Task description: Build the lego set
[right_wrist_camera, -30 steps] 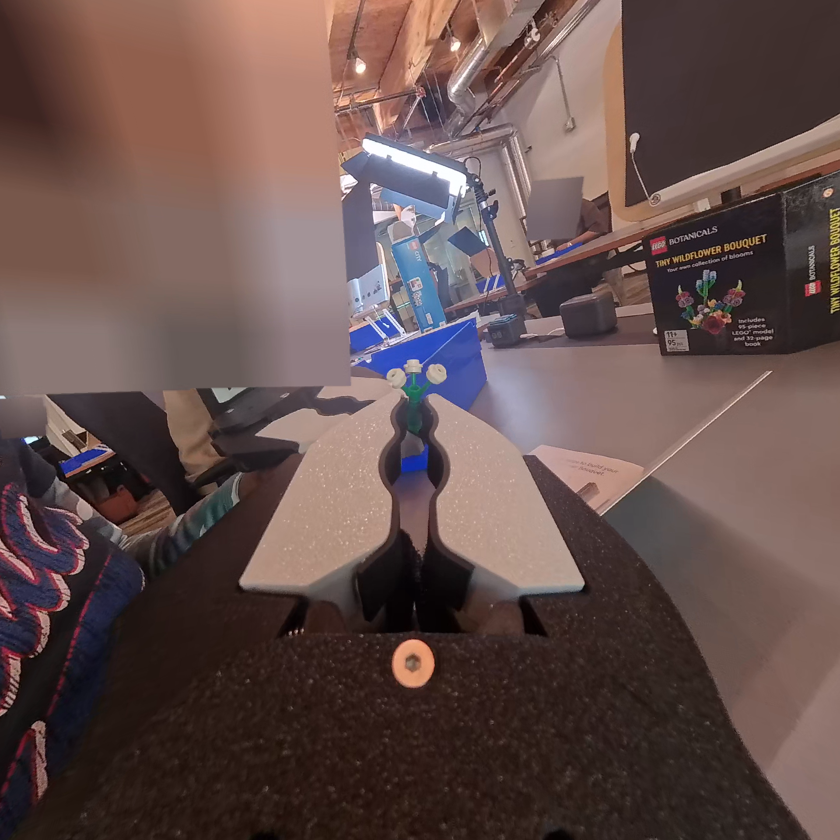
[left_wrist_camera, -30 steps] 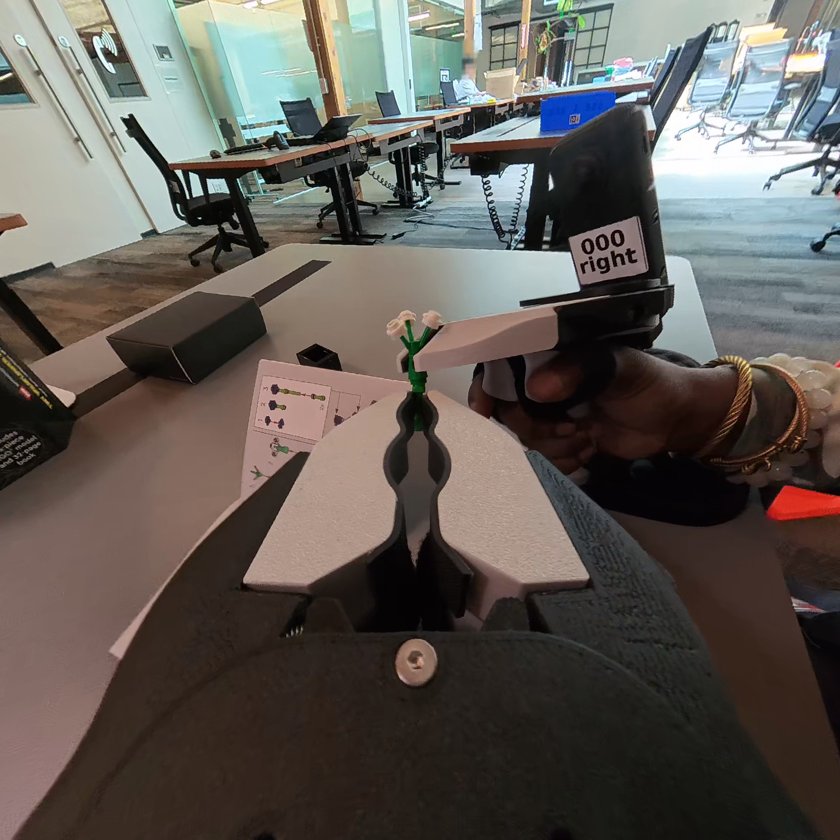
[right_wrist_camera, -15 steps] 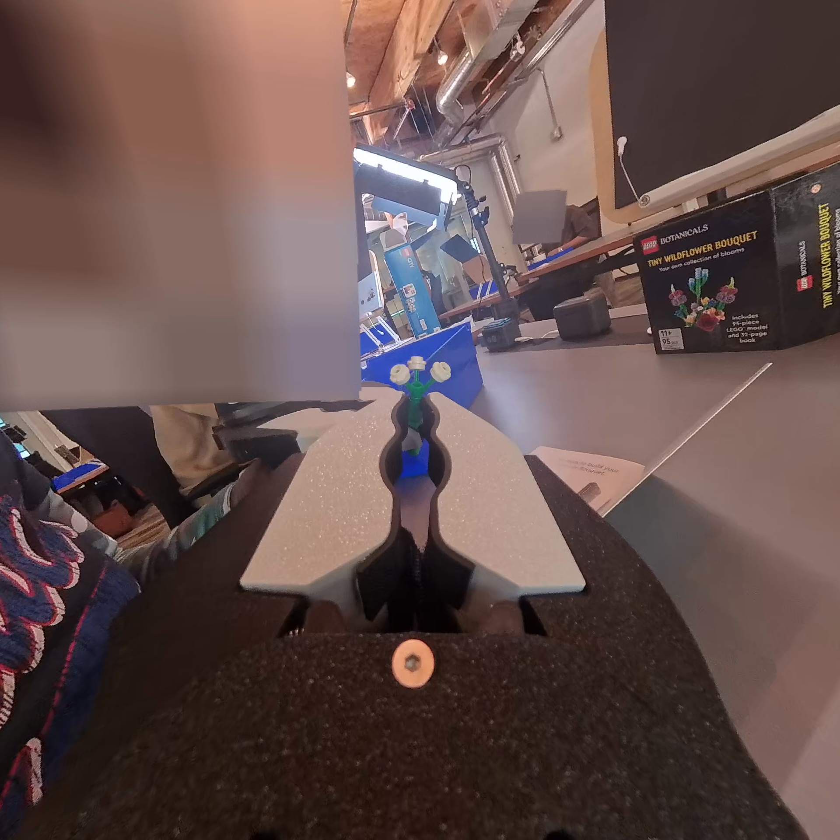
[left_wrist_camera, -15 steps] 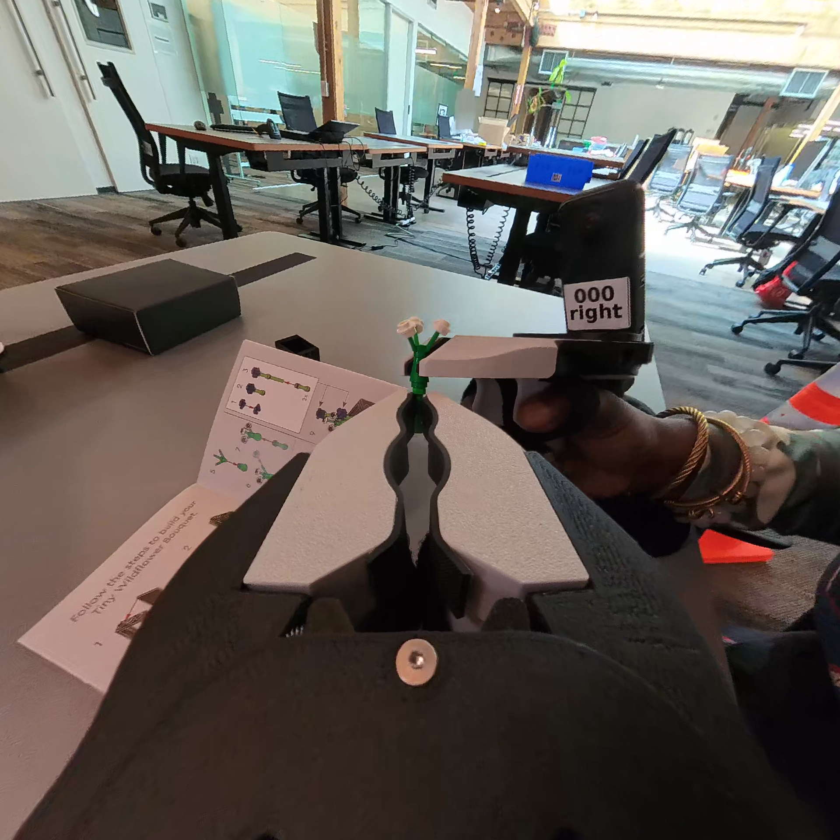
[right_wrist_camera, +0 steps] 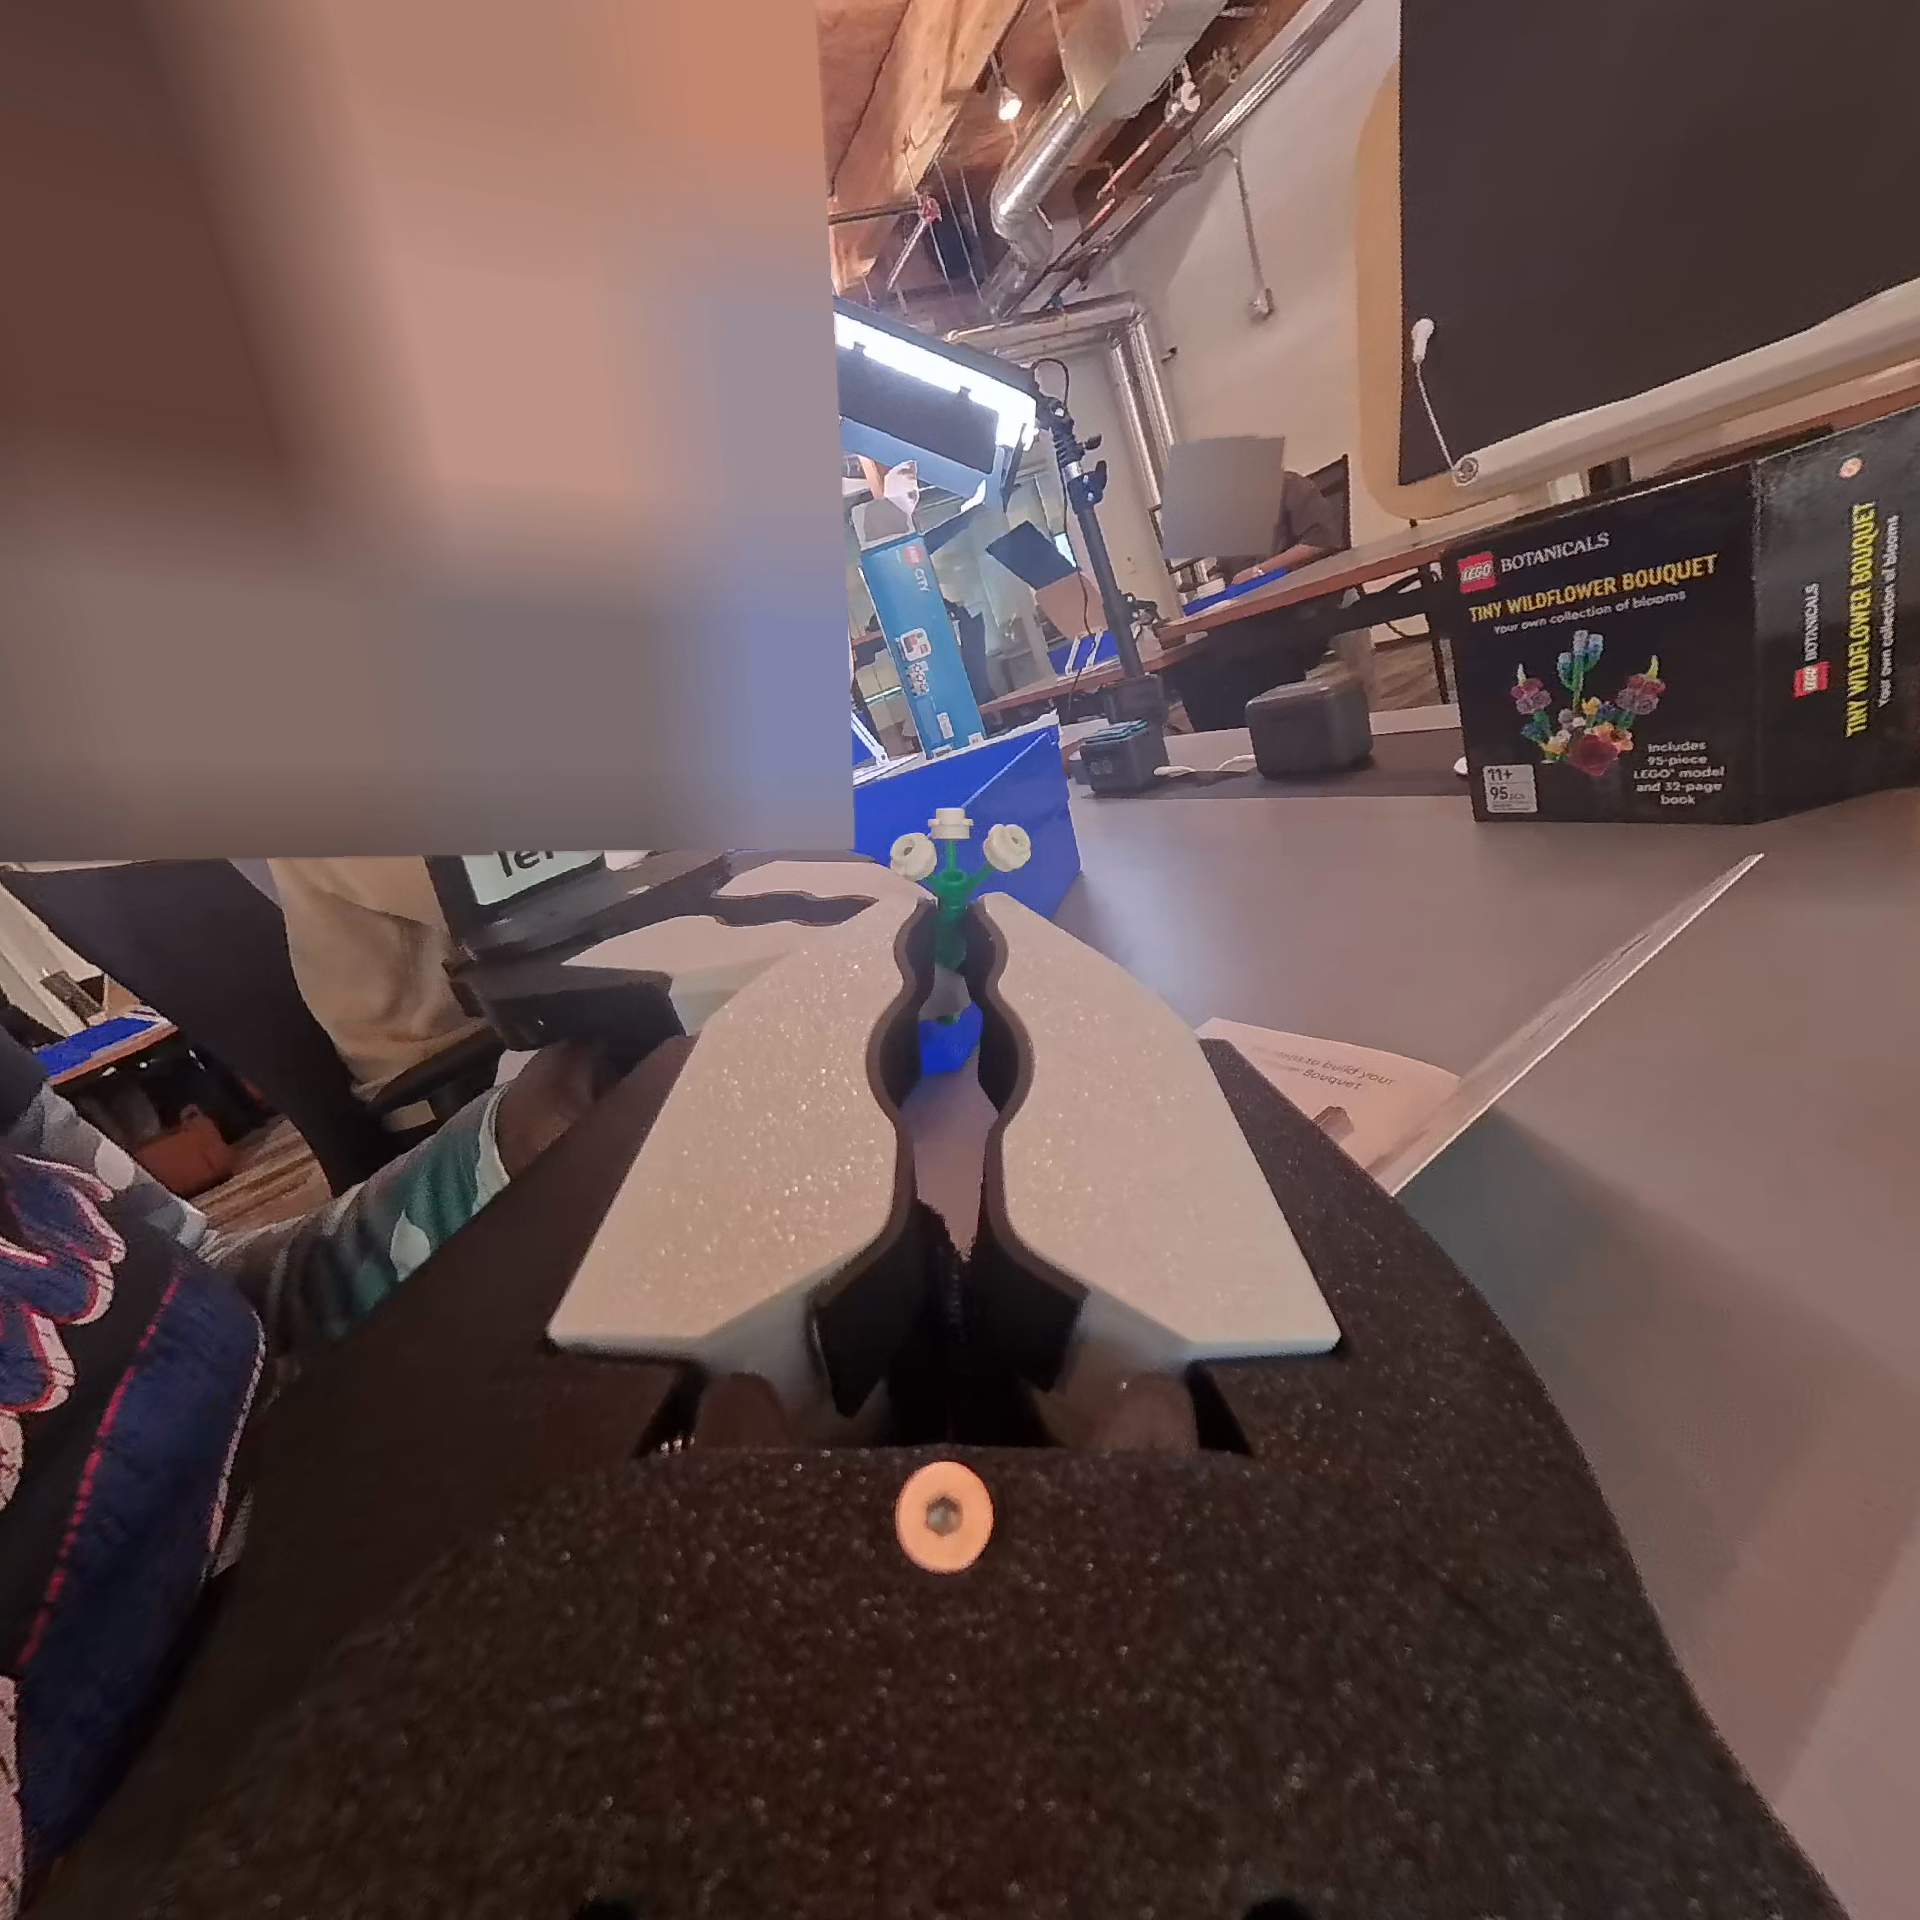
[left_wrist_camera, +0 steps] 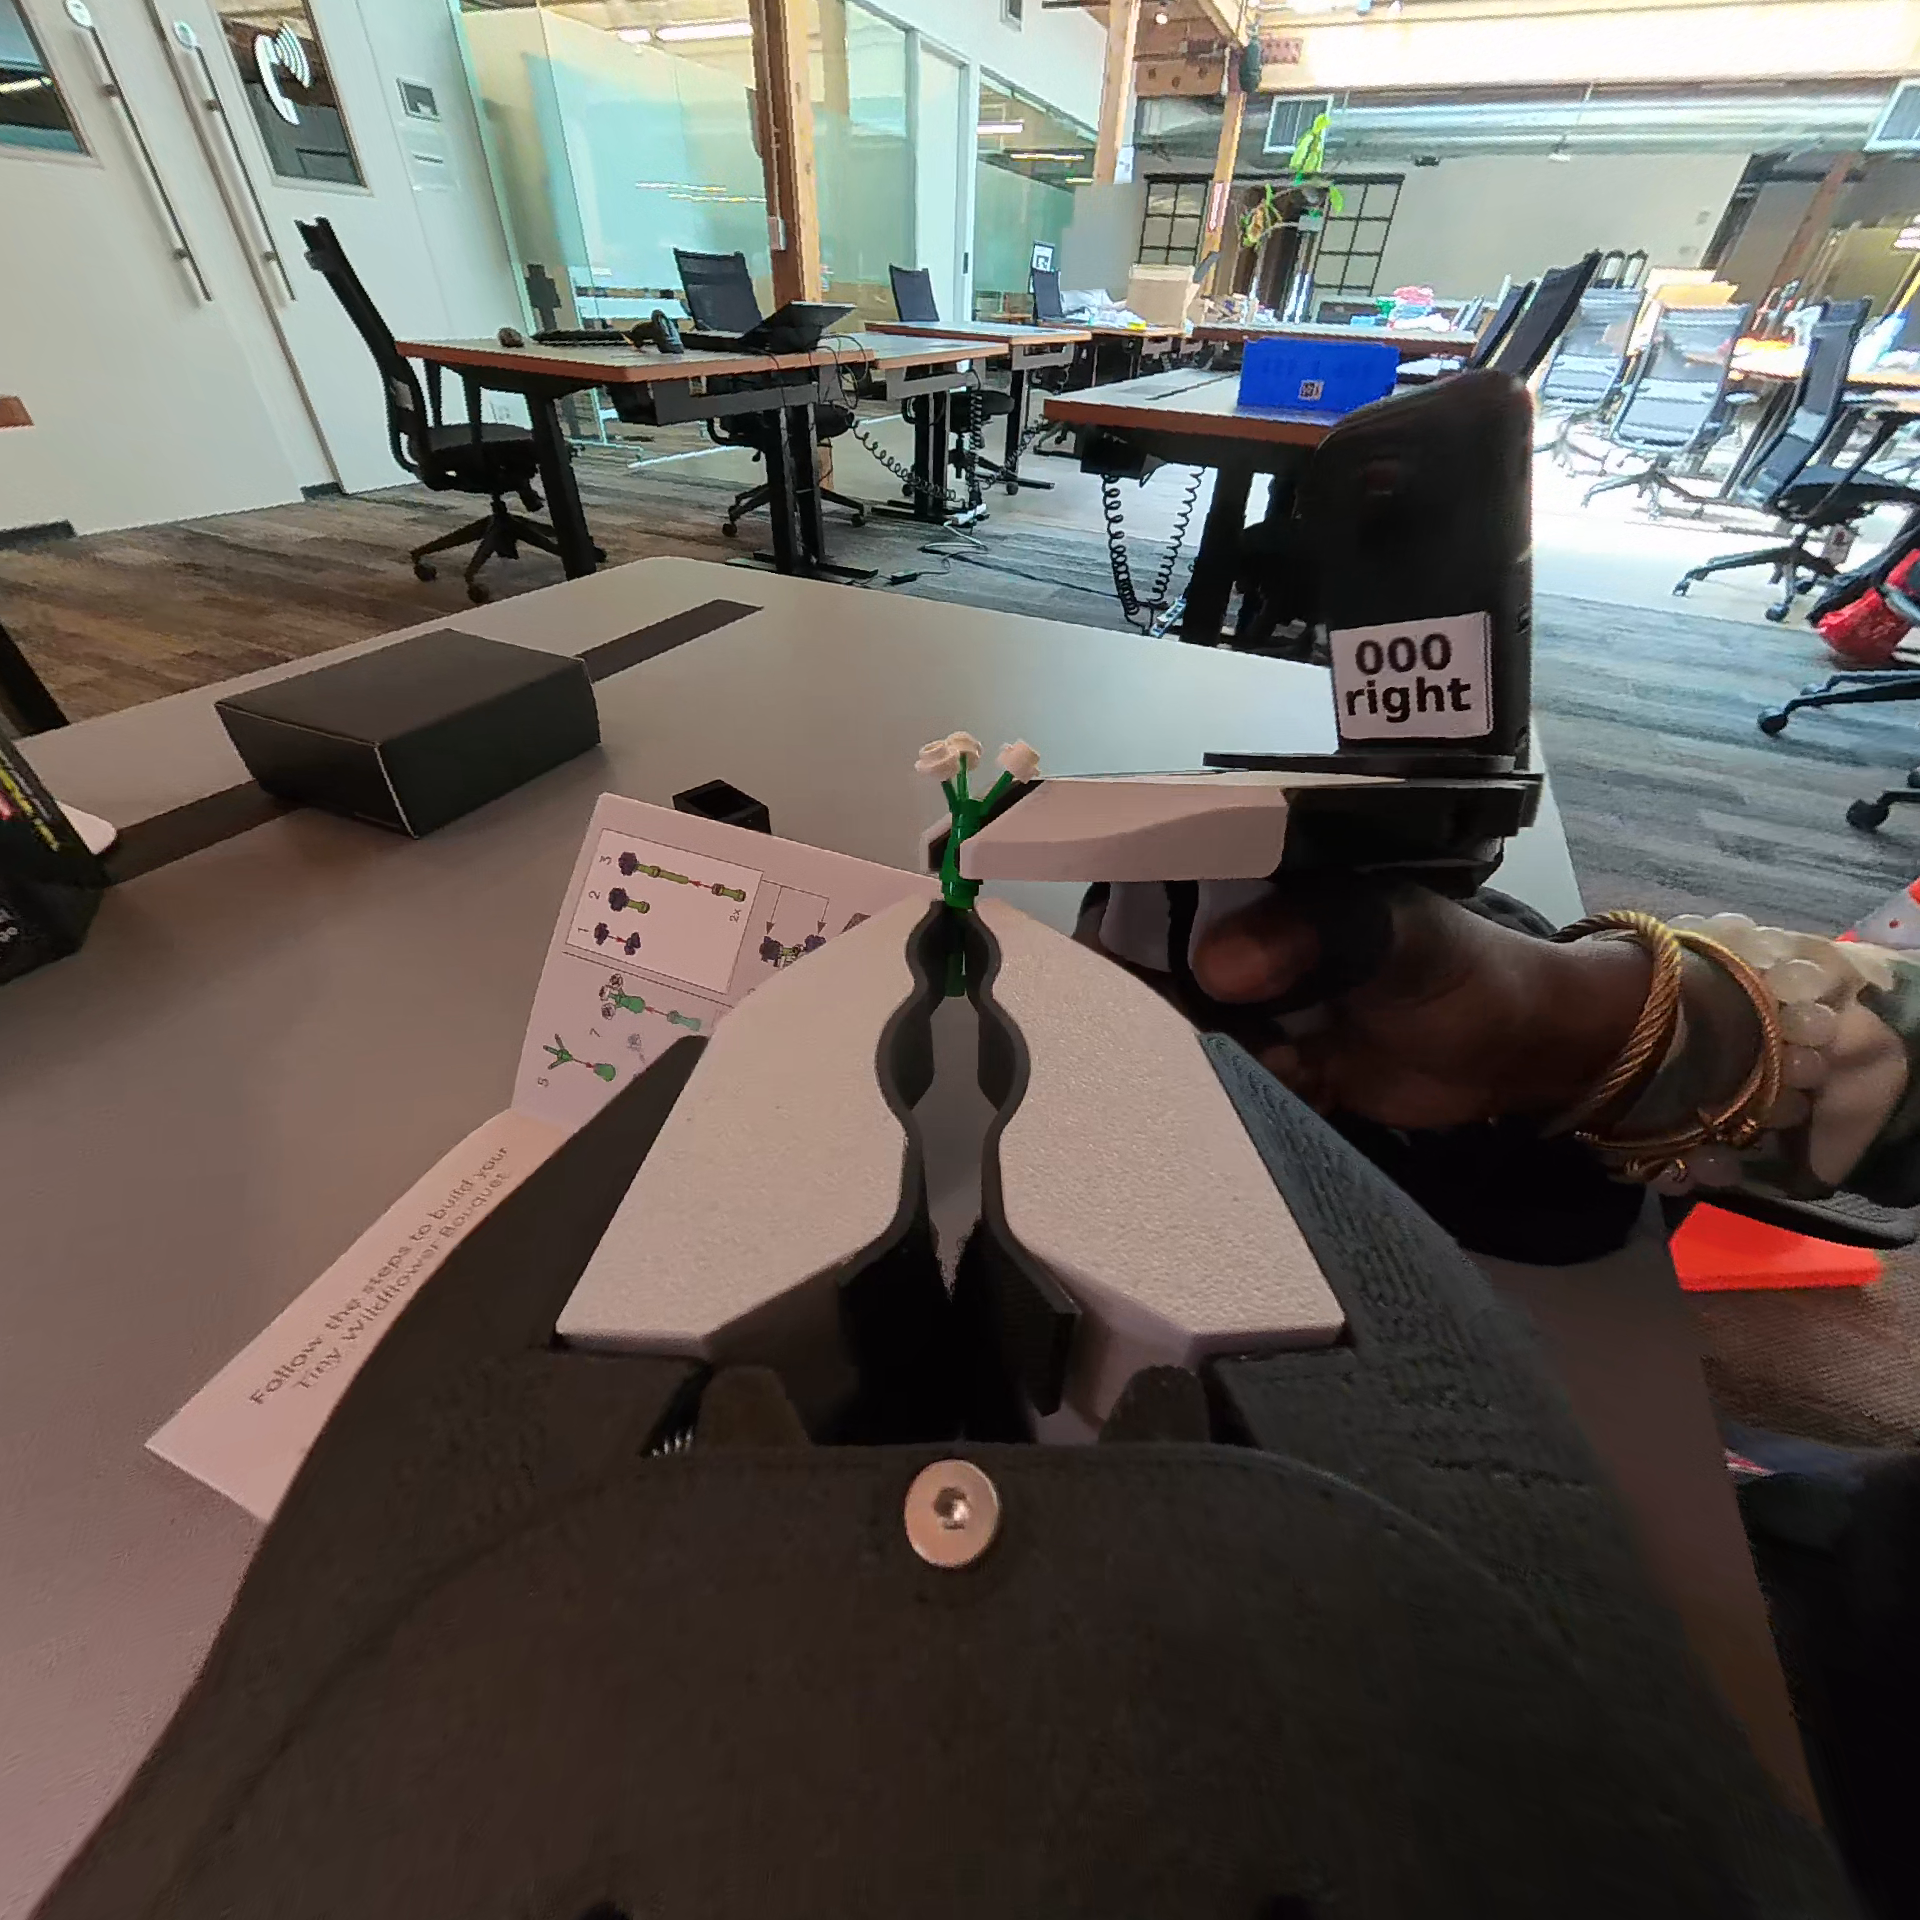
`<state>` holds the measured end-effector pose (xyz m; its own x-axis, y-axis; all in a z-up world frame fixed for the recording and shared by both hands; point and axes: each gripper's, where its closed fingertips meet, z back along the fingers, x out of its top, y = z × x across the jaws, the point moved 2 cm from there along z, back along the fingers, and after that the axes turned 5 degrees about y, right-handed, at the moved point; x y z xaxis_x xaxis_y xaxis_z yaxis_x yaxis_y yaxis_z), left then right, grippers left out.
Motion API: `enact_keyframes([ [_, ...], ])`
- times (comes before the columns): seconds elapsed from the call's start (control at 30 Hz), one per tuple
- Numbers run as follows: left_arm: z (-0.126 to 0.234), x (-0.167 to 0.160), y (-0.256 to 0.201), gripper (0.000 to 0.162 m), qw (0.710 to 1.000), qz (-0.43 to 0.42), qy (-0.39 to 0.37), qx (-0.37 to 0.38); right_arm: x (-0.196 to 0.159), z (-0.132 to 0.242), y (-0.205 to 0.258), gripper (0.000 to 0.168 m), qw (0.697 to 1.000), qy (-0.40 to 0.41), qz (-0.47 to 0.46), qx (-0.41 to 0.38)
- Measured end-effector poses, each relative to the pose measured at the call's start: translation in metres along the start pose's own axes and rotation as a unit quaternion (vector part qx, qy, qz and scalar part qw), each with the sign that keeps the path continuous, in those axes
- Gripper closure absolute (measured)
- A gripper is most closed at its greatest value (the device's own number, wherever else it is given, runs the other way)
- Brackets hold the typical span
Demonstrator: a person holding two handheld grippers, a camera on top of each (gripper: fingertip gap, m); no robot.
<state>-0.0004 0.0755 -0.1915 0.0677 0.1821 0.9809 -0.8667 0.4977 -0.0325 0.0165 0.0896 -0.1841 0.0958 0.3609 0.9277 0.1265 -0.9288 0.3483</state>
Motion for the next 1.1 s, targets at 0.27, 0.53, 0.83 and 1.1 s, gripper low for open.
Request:
enact_keyframes([
  [0.27, -0.003, 0.004, -0.005, 0.145, 0.997, 0.053, -0.014, -0.062, 0.014, 0.009, -0.008, 0.162, 0.995, -0.063, -0.071, 0.023],
  [0.53, -0.002, 0.000, -0.005, 0.148, 0.998, 0.028, -0.024, -0.041, 0.011, 0.008, -0.005, 0.163, 0.993, -0.054, -0.092, 0.046],
  [0.83, 0.001, 0.000, -0.006, 0.158, 0.999, 0.011, -0.031, -0.043, 0.008, 0.004, 0.002, 0.162, 0.994, -0.038, -0.080, 0.062],
  [1.1, 0.004, -0.003, -0.004, 0.160, 0.999, 0.013, -0.025, -0.035, 0.002, 0.000, 0.006, 0.162, 0.998, -0.016, -0.039, 0.046],
])
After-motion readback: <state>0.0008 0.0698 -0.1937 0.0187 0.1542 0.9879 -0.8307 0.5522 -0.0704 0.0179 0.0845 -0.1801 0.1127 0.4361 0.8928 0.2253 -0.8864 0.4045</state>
